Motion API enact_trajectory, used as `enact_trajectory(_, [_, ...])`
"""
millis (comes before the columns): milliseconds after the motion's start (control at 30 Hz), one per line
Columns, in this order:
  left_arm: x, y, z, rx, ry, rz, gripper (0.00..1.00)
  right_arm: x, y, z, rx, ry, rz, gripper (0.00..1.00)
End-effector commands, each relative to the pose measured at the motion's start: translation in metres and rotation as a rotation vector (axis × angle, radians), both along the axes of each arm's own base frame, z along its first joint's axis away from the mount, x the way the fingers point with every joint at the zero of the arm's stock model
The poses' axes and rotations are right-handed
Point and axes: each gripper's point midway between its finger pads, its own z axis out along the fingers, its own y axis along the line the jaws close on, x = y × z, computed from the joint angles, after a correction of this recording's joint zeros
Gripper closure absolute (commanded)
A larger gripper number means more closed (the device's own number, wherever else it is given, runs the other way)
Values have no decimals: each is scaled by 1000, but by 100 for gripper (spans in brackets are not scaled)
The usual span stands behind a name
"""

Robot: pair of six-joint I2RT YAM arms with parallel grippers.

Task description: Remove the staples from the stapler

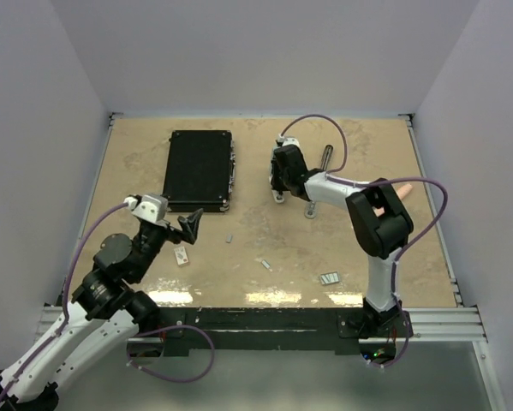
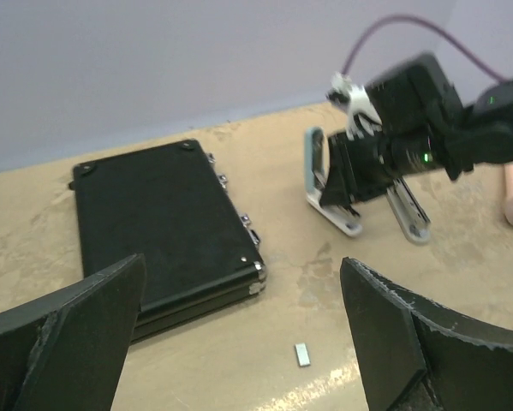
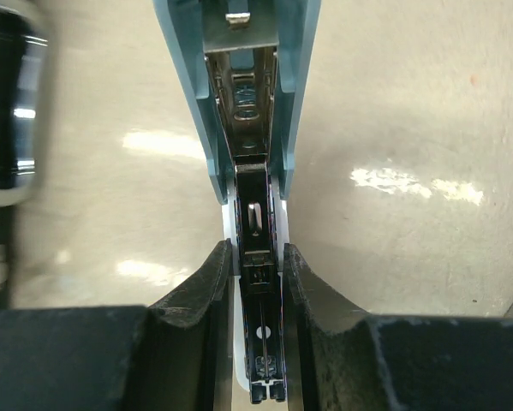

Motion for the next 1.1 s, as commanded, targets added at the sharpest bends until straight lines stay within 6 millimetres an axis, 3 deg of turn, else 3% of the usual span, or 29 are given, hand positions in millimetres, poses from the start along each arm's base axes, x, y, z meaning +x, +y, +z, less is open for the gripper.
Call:
enact_trajectory(0, [2, 37, 11, -109, -1, 192, 0, 15, -10, -9, -35, 38, -125, 100])
enact_trajectory(100, [2, 41, 11, -110, -2, 212, 0, 19, -13, -21, -30, 54, -177, 100])
enact_trajectory(267, [6, 45, 5, -88, 15, 246, 1, 22, -13, -25, -30, 64, -199, 72])
enact_trajectory(433, [7, 43, 5, -86, 17, 242, 1, 25, -14, -1, -29, 32, -202, 46])
enact_trajectory(633, [6, 38, 5, -79, 19, 215, 2, 16, -8, 29, -6, 33, -132, 31])
enact_trajectory(733, [5, 39, 5, -79, 21, 215, 3, -3, -17, 47, -21, 52, -111, 28])
enact_trajectory(767, [5, 39, 6, -81, 19, 213, 3, -17, -27, 40, -50, 93, -112, 27])
enact_trajectory(800, [5, 39, 5, -80, 20, 215, 3, -26, -31, 58, -38, 74, -110, 27])
enact_trajectory(833, [4, 39, 6, -84, 18, 210, 3, -34, -37, 62, -36, 77, -117, 26])
enact_trajectory(867, [4, 39, 6, -83, 17, 210, 3, -50, -47, 50, -63, 114, -119, 26])
enact_trajectory(900, [3, 39, 8, -91, 12, 206, 3, -58, -52, 68, -41, 88, -122, 25])
enact_trajectory(1000, [3, 38, 7, -87, 12, 200, 3, -92, -67, 60, -46, 148, -118, 24])
enact_trajectory(1033, [3, 36, 7, -86, 14, 193, 3, -101, -70, 69, -18, 142, -116, 24])
enact_trajectory(1067, [3, 36, 7, -87, 15, 191, 3, -119, -78, 54, -39, 196, -119, 24])
